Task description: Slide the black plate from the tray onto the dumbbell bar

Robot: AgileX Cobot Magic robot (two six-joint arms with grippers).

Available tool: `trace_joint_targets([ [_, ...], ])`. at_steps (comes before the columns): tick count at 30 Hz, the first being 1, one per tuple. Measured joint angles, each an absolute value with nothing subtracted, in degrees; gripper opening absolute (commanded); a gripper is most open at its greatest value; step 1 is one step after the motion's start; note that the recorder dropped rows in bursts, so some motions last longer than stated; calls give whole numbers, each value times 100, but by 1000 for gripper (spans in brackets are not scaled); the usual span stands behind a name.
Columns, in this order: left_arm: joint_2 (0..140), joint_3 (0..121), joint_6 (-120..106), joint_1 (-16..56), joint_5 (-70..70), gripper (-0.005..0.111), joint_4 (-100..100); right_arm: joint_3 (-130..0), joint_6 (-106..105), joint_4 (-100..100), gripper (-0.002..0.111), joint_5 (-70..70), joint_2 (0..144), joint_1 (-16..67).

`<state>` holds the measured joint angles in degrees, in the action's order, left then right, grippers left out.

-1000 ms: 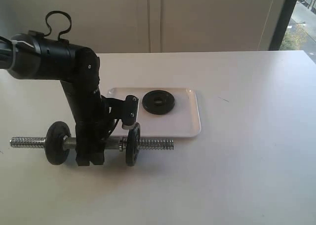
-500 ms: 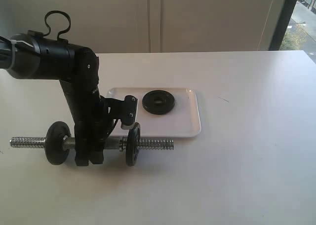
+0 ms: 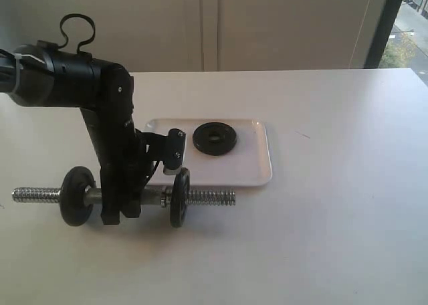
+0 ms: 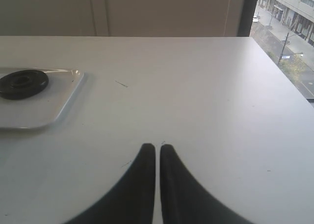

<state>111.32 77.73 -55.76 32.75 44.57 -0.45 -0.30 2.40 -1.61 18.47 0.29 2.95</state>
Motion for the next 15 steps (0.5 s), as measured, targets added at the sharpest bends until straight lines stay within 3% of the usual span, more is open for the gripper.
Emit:
trace_joint_targets([
  [6,11132,7784,-5504,3275,4543,0,-67,-30,240,-161,4,1847,29,295],
  [15,11132,7784,-5147,3263,4622,0,-263,-30,240,-161,4,1847,29,295],
])
